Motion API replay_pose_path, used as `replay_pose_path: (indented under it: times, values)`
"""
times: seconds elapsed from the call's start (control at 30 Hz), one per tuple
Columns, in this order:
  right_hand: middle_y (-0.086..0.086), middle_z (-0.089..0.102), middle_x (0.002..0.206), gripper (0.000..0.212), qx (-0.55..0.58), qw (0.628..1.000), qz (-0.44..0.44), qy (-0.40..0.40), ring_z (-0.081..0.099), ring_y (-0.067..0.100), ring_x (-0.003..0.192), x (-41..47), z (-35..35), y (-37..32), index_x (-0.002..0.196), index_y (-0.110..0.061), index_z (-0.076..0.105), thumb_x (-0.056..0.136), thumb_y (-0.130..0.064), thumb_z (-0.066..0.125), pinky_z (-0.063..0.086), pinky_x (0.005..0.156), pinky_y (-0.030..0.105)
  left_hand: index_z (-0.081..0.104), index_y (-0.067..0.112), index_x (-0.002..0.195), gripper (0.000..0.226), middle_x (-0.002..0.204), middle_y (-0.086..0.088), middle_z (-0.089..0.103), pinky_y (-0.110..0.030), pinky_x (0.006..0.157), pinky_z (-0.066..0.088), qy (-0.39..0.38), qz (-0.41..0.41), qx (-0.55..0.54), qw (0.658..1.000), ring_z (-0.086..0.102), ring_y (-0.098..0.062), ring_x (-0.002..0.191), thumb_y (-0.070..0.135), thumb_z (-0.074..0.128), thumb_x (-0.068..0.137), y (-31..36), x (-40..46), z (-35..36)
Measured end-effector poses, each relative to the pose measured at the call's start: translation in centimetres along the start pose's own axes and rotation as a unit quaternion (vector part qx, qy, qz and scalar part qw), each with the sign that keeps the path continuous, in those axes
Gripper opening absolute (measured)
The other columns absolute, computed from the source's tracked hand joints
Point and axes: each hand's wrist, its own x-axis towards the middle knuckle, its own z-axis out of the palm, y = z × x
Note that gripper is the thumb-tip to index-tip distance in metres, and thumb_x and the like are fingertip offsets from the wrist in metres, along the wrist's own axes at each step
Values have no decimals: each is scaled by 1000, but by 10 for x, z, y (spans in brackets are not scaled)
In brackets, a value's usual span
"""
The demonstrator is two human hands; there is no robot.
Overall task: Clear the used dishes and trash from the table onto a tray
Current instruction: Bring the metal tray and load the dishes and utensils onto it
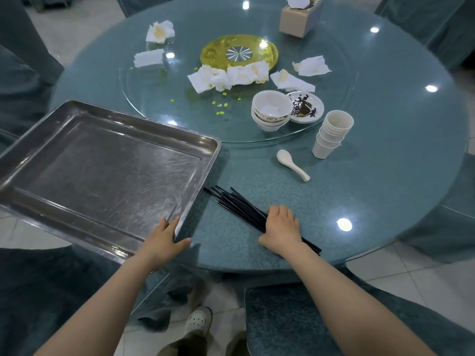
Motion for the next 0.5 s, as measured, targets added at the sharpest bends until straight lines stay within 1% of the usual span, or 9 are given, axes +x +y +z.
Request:
replay_pose_path:
  times: [0.03, 0.1, 0.17, 0.23, 0.3, 0.37, 0.43, 0.5]
  values:
    - [9, 39, 120, 58, -3, 1000, 1, -6, 37, 24, 109, 1, -1, 0, 121, -10, 38, 72, -27, 64, 38, 92, 35, 3, 29, 152, 82, 160, -7, 1, -44, 112, 30, -5, -2, -6, 1000, 21, -29, 143, 58, 46, 90, 1, -1, -3]
    - [10, 38, 120, 58, -5, 1000, 6, -10, 37, 25, 109, 1, -2, -2, 121, -9, 38, 72, -29, 64, 38, 92, 35, 5, 27, 152, 82, 159, -6, 10, -42, 109, 33, 2, 1, -15, 1000, 29, -29, 139, 56, 49, 90, 4, -2, -8]
    - [11, 38, 120, 55, -16, 1000, 1, -5, 37, 26, 109, -1, 0, -2, 120, -9, 38, 75, -28, 63, 38, 92, 35, 6, 22, 152, 84, 157, -7, 15, -42, 108, 34, 43, 13, 1, 999, 31, -30, 137, 52, 53, 89, 14, -5, -9]
    - [11, 39, 120, 51, -34, 999, -19, 9, 37, 26, 109, -4, 4, -1, 120, -10, 38, 77, -23, 62, 37, 93, 35, 6, 17, 152, 86, 159, -10, 6, -44, 114, 26, 98, 36, 44, 994, 20, -31, 143, 49, 55, 89, 29, -9, -5]
    - [10, 40, 119, 50, -35, 999, -32, 18, 38, 26, 108, -4, 4, 1, 120, -10, 38, 77, -19, 62, 38, 94, 36, 2, 17, 152, 86, 160, -11, -4, -44, 119, 13, 141, 60, 83, 985, 5, -30, 146, 45, 54, 89, 46, -12, 2]
    - [11, 41, 120, 51, -35, 999, -37, 12, 39, 27, 109, -3, 3, 2, 121, -10, 38, 77, -18, 63, 38, 97, 37, -2, 18, 152, 86, 159, -11, -11, -44, 118, 1, 170, 90, 136, 972, -10, -30, 146, 41, 53, 89, 61, -14, 11]
    - [12, 40, 121, 51, -44, 998, -39, 5, 38, 28, 111, -3, 3, 2, 122, -8, 38, 77, -16, 63, 37, 98, 38, -3, 19, 152, 87, 159, -11, -14, -44, 117, -4, 177, 130, 190, 957, -17, -29, 145, 40, 53, 89, 76, -12, 20]
    - [12, 40, 121, 49, -54, 997, -45, 9, 37, 28, 110, -3, 6, 1, 120, -8, 38, 77, -14, 61, 36, 96, 37, -4, 19, 152, 87, 159, -9, -15, -44, 116, -6, 161, 168, 223, 947, -17, -28, 145, 39, 53, 89, 92, -7, 28]
